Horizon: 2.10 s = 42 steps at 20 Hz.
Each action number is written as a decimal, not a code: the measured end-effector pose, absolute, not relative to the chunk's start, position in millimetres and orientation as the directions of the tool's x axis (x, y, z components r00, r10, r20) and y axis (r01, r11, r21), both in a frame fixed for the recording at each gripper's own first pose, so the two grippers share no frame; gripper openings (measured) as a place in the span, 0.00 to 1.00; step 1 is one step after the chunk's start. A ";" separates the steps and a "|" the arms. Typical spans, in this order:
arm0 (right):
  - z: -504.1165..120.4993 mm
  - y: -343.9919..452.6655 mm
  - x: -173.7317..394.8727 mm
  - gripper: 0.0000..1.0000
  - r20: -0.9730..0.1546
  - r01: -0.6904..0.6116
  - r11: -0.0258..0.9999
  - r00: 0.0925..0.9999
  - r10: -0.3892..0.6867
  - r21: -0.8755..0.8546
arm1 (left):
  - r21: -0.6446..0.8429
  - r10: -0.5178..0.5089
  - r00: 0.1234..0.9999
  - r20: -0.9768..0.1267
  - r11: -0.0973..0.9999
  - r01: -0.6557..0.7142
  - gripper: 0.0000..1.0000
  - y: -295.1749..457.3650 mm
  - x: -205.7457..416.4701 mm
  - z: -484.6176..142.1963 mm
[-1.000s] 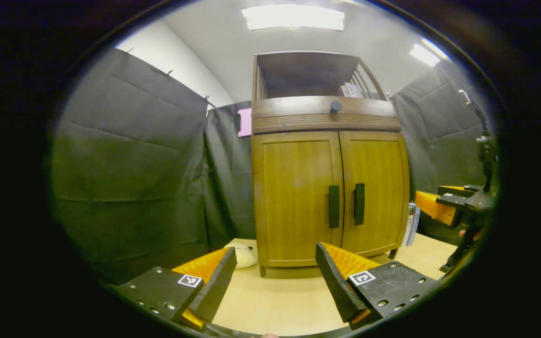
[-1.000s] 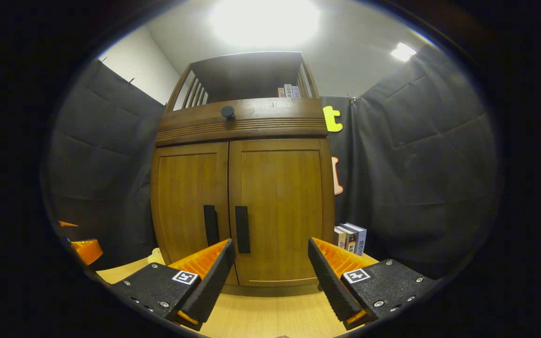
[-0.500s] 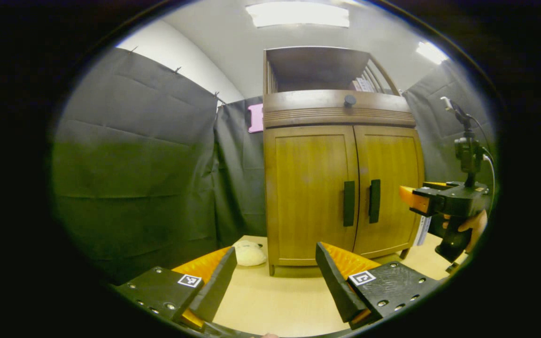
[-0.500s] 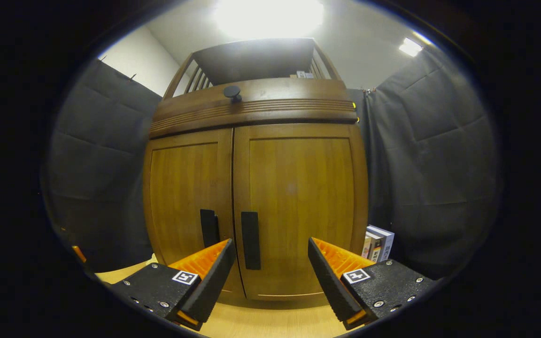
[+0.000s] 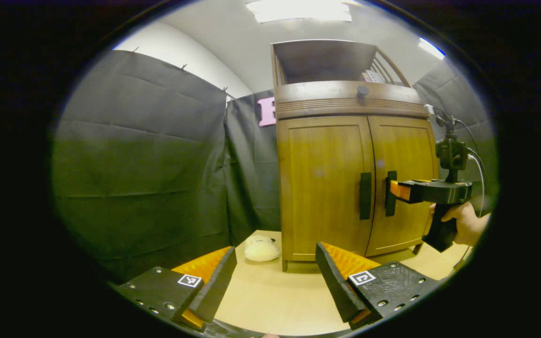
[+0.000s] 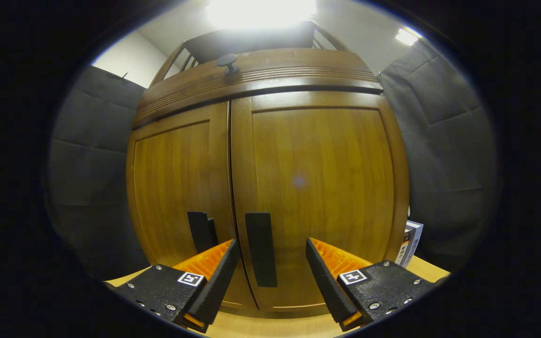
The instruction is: Open the right door of the double-door shoe cabinet with the right hand, and open the left door with the left hand.
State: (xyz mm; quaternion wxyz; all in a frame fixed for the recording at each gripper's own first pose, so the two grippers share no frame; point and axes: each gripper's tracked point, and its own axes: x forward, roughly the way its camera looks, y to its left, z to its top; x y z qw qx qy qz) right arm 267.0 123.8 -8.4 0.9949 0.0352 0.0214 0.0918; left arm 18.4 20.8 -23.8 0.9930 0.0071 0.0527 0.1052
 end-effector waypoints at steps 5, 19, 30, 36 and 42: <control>-25.7 139.3 286.2 0.77 -0.089 -0.184 0.980 0.978 0.191 0.081 | 0.034 0.258 0.960 -0.108 0.966 -0.256 1.00 26.4 18.1 -20.6; -32.3 135.3 280.3 0.24 -0.130 -0.174 0.982 0.975 0.182 0.075 | 0.035 0.283 0.956 -0.076 0.959 -0.281 1.00 24.0 17.7 -5.5; -25.2 109.0 211.3 0.21 -0.158 -0.189 0.979 0.967 0.199 0.079 | 0.031 0.208 0.977 -0.040 0.978 -0.207 0.89 11.0 13.4 9.9; -18.5 79.2 174.3 0.19 -0.163 -0.157 0.985 0.973 0.166 0.067 | 0.028 0.150 0.988 -0.026 0.988 -0.149 0.96 2.5 13.4 15.8; -20.3 38.8 143.7 0.19 -0.164 -0.091 0.994 0.981 0.100 0.062 | 0.023 0.073 0.997 -0.005 0.997 -0.073 0.96 -8.4 9.2 26.7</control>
